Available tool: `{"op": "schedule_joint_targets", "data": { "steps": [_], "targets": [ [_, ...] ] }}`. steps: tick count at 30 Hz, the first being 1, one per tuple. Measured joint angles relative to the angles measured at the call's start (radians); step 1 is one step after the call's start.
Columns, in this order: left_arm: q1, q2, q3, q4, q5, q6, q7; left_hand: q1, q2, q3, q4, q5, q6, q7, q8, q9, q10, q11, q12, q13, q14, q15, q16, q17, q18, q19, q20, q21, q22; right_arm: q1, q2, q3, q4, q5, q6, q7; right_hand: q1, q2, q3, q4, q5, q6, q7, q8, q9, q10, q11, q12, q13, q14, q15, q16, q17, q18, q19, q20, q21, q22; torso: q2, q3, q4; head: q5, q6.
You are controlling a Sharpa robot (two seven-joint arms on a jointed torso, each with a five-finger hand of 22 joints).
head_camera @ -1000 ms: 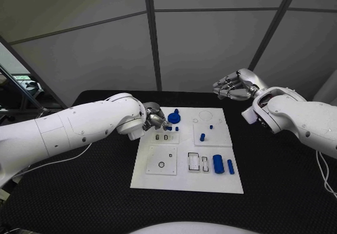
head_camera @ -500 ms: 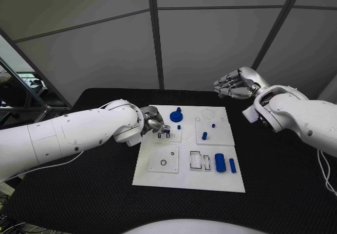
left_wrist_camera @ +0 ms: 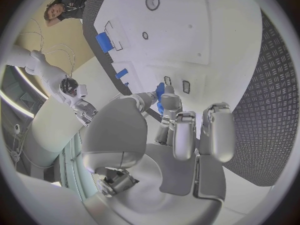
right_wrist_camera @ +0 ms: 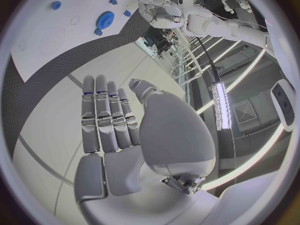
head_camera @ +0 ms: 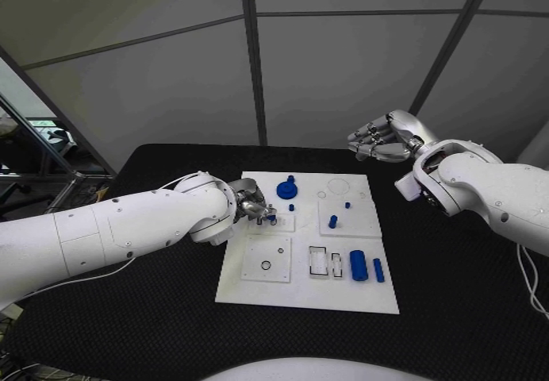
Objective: Assemble the parts on the task board
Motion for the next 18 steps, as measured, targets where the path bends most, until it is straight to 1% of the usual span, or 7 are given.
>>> {"op": "schedule_joint_targets", "data": {
  "steps": [2, 5, 7, 11, 18],
  "targets": [
    [0.000, 0.004, 0.000, -0.003, -0.012, 0.002, -0.002, 0.000, 0.000, 0.000, 0.000, 0.000, 0.000, 0.000, 0.000, 0.001, 0.000, 0.000, 0.001, 0.001, 0.000, 0.000, 0.000, 0.000, 0.000, -0.001, -0.001, 0.000, 0.000, 0.000, 0.000, 0.000, 0.000, 0.000, 0.003, -0.003, 0.000, 0.000, 0.000, 0.000, 0.000, -0.003, 0.003, 0.000, 0.000, 0.000, 0.000, 0.000, 0.000, -0.004, 0.004, 0.000, 0.000, 0.000, 0.000, 0.000, 0.000, 0.000, 0.000, 0.0001, 0.0000, -0.002, 0.000],
    [-0.001, 0.008, 0.000, -0.007, -0.029, 0.009, -0.005, 0.000, 0.000, 0.004, 0.001, 0.000, 0.000, 0.000, 0.003, 0.001, 0.000, 0.000, 0.001, 0.002, -0.004, -0.004, 0.000, 0.000, 0.000, -0.001, -0.001, 0.000, 0.000, 0.000, 0.000, 0.000, 0.000, 0.000, 0.006, -0.006, 0.000, 0.000, 0.000, 0.000, 0.000, -0.004, 0.004, 0.000, 0.000, 0.000, 0.000, 0.000, 0.000, -0.004, 0.004, 0.000, 0.000, 0.000, 0.000, 0.000, 0.000, -0.001, 0.001, 0.0001, -0.0001, -0.003, 0.001],
    [-0.001, 0.012, 0.000, -0.009, -0.046, 0.018, -0.008, 0.000, 0.000, 0.005, 0.000, 0.000, 0.000, 0.000, 0.004, 0.002, 0.000, 0.000, 0.001, 0.002, -0.004, -0.004, 0.000, 0.000, 0.000, -0.001, -0.001, 0.000, 0.000, 0.000, 0.000, 0.000, 0.000, 0.000, 0.008, -0.008, -0.007, -0.007, 0.000, 0.000, 0.000, -0.004, 0.004, 0.000, 0.000, 0.000, 0.000, 0.000, 0.000, -0.004, 0.004, 0.000, -0.001, 0.000, 0.000, 0.000, -0.005, -0.003, 0.001, 0.0006, -0.0001, -0.005, 0.001],
    [-0.001, 0.020, 0.000, -0.015, -0.076, 0.035, -0.011, -0.007, 0.001, 0.005, 0.000, 0.000, 0.000, 0.000, 0.004, 0.002, 0.000, 0.000, 0.001, 0.002, -0.004, -0.004, 0.000, 0.000, 0.000, -0.001, -0.001, 0.000, 0.000, 0.000, 0.000, 0.000, 0.001, 0.000, 0.011, -0.011, -0.007, -0.007, -0.002, 0.002, 0.000, -0.004, 0.004, 0.000, 0.000, -0.003, 0.004, 0.000, 0.000, -0.004, 0.004, 0.000, -0.001, 0.000, 0.000, 0.000, -0.005, -0.004, 0.001, 0.0010, 0.0000, -0.009, 0.000],
    [-0.001, 0.031, 0.000, -0.023, -0.113, 0.053, -0.017, -0.007, 0.001, 0.005, 0.000, 0.004, 0.000, 0.000, 0.004, 0.003, 0.000, 0.000, 0.001, -0.002, -0.004, -0.004, 0.000, 0.000, 0.000, -0.001, -0.001, 0.000, 0.000, 0.000, 0.001, 0.000, 0.001, 0.000, 0.016, -0.013, -0.013, -0.013, -0.006, 0.006, 0.006, -0.004, 0.004, 0.000, 0.000, -0.003, 0.004, 0.000, 0.000, -0.007, 0.007, 0.000, -0.003, 0.000, 0.000, 0.000, -0.012, -0.009, 0.001, 0.0015, 0.0000, -0.010, -0.002]
  ]
}}
